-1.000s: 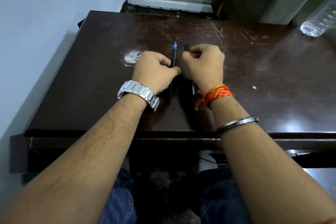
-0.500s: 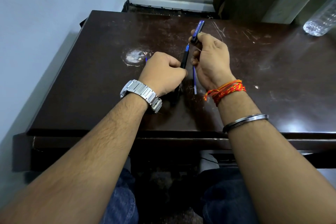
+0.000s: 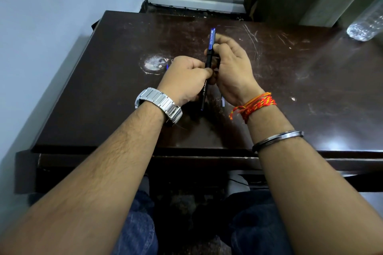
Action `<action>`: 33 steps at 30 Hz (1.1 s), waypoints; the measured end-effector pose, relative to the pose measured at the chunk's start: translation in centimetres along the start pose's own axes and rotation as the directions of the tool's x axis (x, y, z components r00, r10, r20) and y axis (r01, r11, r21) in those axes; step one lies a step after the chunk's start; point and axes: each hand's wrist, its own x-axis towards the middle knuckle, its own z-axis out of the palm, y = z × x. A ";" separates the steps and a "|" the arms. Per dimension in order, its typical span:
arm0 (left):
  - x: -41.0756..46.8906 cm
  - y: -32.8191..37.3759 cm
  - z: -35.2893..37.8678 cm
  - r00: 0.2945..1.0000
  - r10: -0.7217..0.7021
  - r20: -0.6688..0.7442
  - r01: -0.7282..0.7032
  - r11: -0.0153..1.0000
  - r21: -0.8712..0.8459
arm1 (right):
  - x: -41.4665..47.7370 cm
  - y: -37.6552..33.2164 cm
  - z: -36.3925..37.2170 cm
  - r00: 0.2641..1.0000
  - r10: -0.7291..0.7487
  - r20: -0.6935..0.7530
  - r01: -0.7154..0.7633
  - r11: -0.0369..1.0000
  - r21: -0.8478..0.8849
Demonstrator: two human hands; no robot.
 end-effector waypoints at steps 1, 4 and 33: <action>0.0 -0.1 0.0 1.000 -0.001 0.007 0.001 1.000 -0.020 | 0.1 0.0 -0.1 1.000 -0.017 0.026 0.017 1.000 -0.015; 0.1 -0.3 0.2 1.000 0.005 0.014 -0.005 0.999 -0.050 | 0.2 0.1 -0.5 0.991 -0.079 0.111 0.090 0.991 -0.102; 0.9 -0.5 -1.8 0.974 -0.041 -0.224 0.039 0.999 -0.017 | 0.3 1.1 -0.3 0.987 -0.158 0.011 0.154 0.948 -0.277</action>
